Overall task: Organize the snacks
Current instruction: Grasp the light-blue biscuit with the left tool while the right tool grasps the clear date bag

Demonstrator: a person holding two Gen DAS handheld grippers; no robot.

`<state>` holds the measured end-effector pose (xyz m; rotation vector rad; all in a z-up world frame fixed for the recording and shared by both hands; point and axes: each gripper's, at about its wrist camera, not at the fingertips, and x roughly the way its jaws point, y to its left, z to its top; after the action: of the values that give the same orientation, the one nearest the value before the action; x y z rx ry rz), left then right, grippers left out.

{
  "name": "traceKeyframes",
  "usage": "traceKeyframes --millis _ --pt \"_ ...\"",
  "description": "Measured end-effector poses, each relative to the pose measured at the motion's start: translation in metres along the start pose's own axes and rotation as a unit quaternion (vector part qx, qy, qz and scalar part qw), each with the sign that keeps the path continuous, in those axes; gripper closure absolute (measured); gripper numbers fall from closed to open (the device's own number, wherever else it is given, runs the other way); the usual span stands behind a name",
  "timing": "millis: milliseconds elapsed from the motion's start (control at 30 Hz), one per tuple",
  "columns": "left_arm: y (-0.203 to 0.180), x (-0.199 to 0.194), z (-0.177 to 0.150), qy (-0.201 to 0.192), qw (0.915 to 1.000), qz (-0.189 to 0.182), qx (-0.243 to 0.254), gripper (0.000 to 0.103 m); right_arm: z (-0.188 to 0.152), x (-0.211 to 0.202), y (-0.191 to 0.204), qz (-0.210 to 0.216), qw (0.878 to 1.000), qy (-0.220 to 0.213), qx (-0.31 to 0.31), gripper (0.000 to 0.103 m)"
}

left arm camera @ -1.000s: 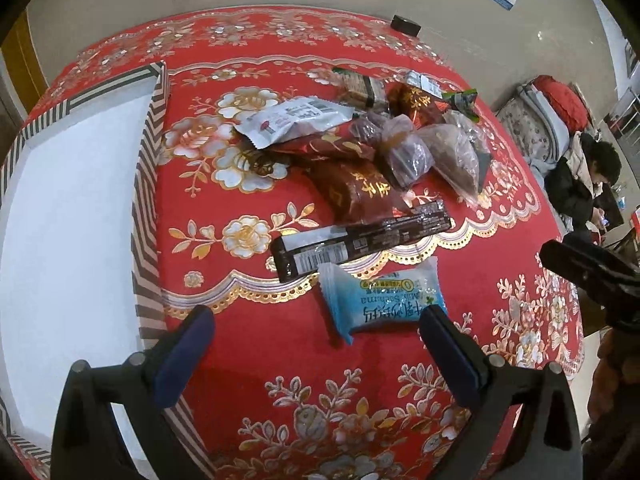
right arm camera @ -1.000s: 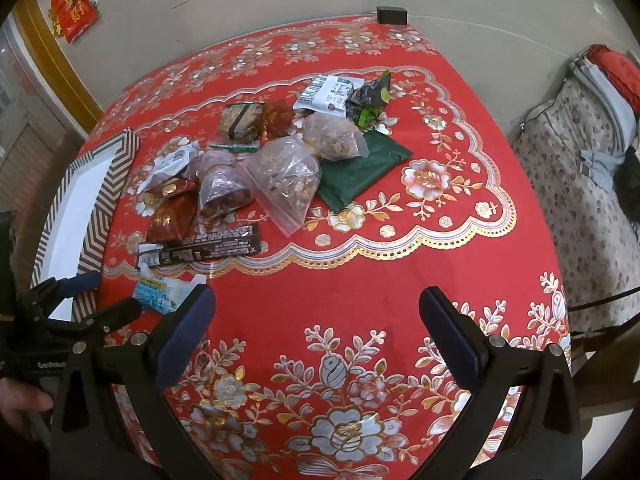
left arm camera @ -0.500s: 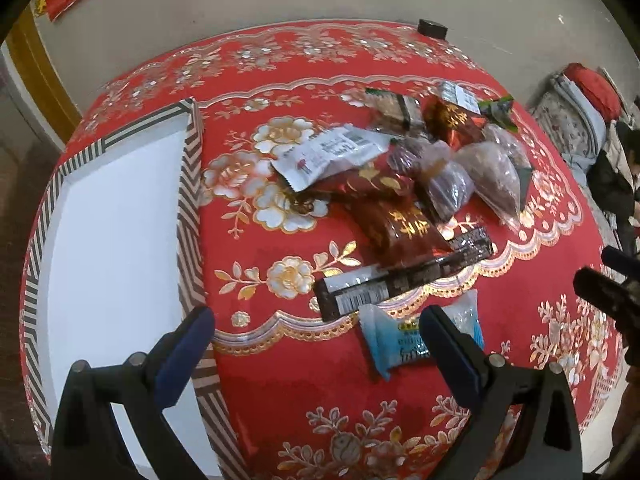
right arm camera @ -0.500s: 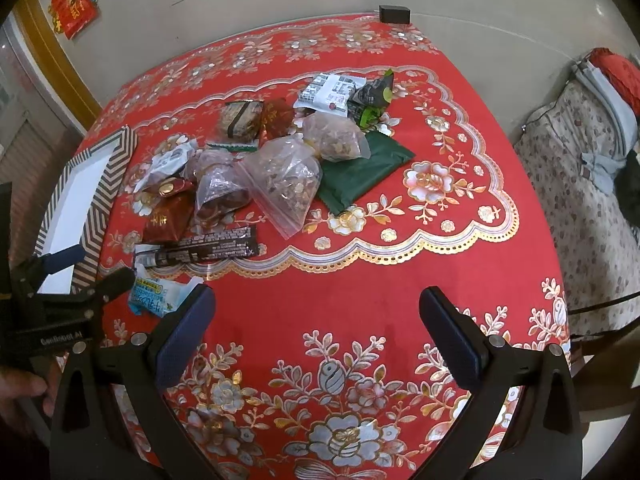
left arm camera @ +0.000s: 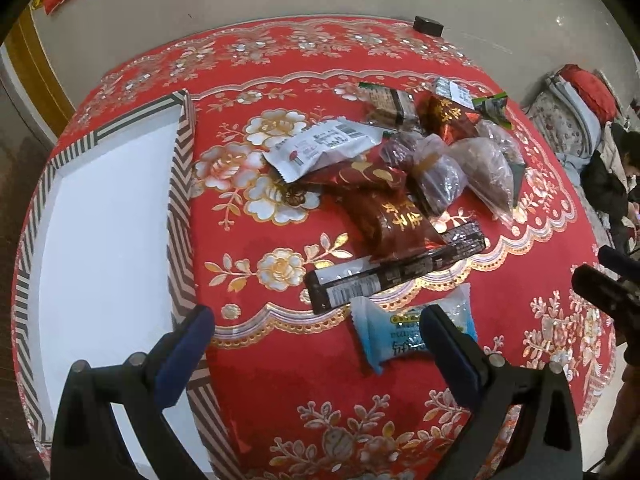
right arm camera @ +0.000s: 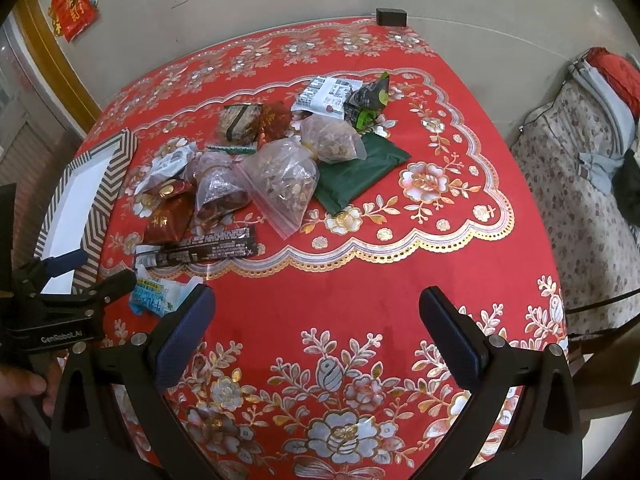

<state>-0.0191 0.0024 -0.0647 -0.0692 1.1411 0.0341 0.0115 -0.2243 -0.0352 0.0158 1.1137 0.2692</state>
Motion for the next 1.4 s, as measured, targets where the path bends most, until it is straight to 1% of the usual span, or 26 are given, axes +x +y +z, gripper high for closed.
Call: traceKeyframes --millis 100,167,233,300,333,400,433,467,500,567,633,667,733,767,800,833,867,900,933,967,1067,1167,1233,1300,1333,1400 --pt "0.001 0.001 -0.001 0.002 0.9999 -0.016 -0.003 0.000 -0.001 -0.001 -0.001 0.000 1.000 0.000 0.002 0.000" --pt "0.001 0.000 0.000 -0.008 0.9990 -0.043 0.008 0.000 -0.002 -0.002 -0.003 0.000 1.000 -0.001 0.004 0.000" --pt "-0.003 0.000 0.003 -0.030 0.9961 -0.070 0.044 0.000 -0.003 -0.003 -0.005 0.000 1.000 -0.002 0.004 0.000" --pt "-0.009 0.002 0.004 -0.040 0.9923 -0.064 0.099 0.001 -0.005 -0.005 -0.007 0.000 1.000 -0.003 0.006 0.000" --pt "-0.013 0.002 0.004 -0.041 0.9889 -0.073 0.122 0.001 -0.005 -0.005 -0.008 -0.001 1.000 -0.003 0.007 0.000" --pt "-0.025 -0.002 0.001 -0.050 0.9768 -0.103 0.181 0.001 -0.006 -0.006 -0.012 -0.002 1.000 -0.004 0.012 0.000" --pt "-0.032 -0.003 -0.001 -0.054 0.9704 -0.107 0.210 0.001 -0.007 -0.006 -0.014 -0.003 1.000 -0.004 0.015 0.000" --pt "-0.040 -0.003 -0.005 -0.057 0.9604 -0.109 0.250 0.001 -0.007 -0.006 -0.017 -0.004 1.000 -0.004 0.018 0.000" --pt "-0.048 -0.004 -0.007 -0.061 0.9531 -0.104 0.278 0.001 -0.007 -0.007 -0.019 -0.004 1.000 -0.004 0.021 0.000" --pt "-0.060 -0.002 -0.012 -0.067 0.9348 -0.092 0.336 0.001 -0.008 -0.008 -0.022 -0.006 1.000 -0.005 0.025 0.000" --pt "-0.069 0.003 -0.016 -0.064 0.9195 -0.080 0.379 0.004 -0.008 -0.008 -0.023 -0.006 1.000 -0.005 0.028 0.000" --pt "-0.073 0.007 -0.017 -0.055 0.9127 -0.079 0.397 0.009 -0.008 -0.007 -0.024 -0.006 1.000 -0.004 0.029 0.000" --pt "-0.078 0.015 -0.017 -0.033 0.9032 -0.086 0.419 0.013 -0.008 -0.007 -0.025 -0.006 1.000 -0.004 0.031 0.000" --pt "-0.079 0.018 -0.017 -0.032 0.9007 -0.082 0.426 0.015 -0.009 -0.007 -0.026 -0.006 0.999 -0.004 0.032 0.000" --pt "-0.078 0.019 -0.015 -0.027 0.9009 -0.089 0.424 0.018 -0.009 -0.008 -0.026 -0.007 0.999 -0.005 0.032 0.000" --pt "-0.077 0.021 -0.010 -0.016 0.9052 -0.101 0.413 0.029 -0.009 -0.008 -0.027 -0.007 0.999 -0.005 0.034 0.000" --pt "-0.075 0.022 -0.006 -0.012 0.9116 -0.107 0.397 0.044 -0.010 -0.008 -0.029 -0.008 0.999 -0.005 0.036 0.000" --pt "-0.073 0.021 -0.003 -0.018 0.9159 -0.099 0.389 0.051 -0.010 -0.008 -0.030 -0.008 0.999 -0.004 0.038 0.000" --pt "-0.072 0.021 -0.002 -0.022 0.9183 -0.089 0.385 0.064 -0.011 -0.007 -0.031 -0.009 0.999 -0.004 0.040 0.000" --pt "-0.069 0.021 -0.001 -0.023 0.9205 -0.085 0.381 0.071 -0.011 -0.007 -0.033 -0.009 0.999 -0.003 0.043 0.000" --pt "-0.063 0.018 0.000 -0.018 0.9275 -0.103 0.359 0.071 -0.010 -0.005 -0.034 -0.009 0.999 -0.002 0.047 0.000" --pt "-0.061 0.012 -0.008 -0.020 0.9356 -0.097 0.339 0.071 -0.006 -0.001 -0.032 -0.004 0.999 -0.001 0.041 0.000" --pt "-0.063 0.010 -0.011 -0.025 0.9444 -0.076 0.319 0.071 0.001 0.002 -0.029 -0.003 0.999 -0.006 0.033 0.000" --pt "-0.061 0.006 -0.015 -0.031 0.9562 -0.049 0.287 0.071 0.014 0.005 -0.027 0.012 0.999 -0.027 0.021 0.000" --pt "-0.059 0.004 -0.014 -0.032 0.9613 -0.044 0.270 0.071 0.022 0.007 -0.025 0.021 0.999 -0.037 0.016 0.000" --pt "-0.050 -0.004 -0.015 -0.032 0.9739 -0.054 0.218 0.071 0.040 0.015 -0.023 0.043 0.998 -0.050 0.014 0.000"
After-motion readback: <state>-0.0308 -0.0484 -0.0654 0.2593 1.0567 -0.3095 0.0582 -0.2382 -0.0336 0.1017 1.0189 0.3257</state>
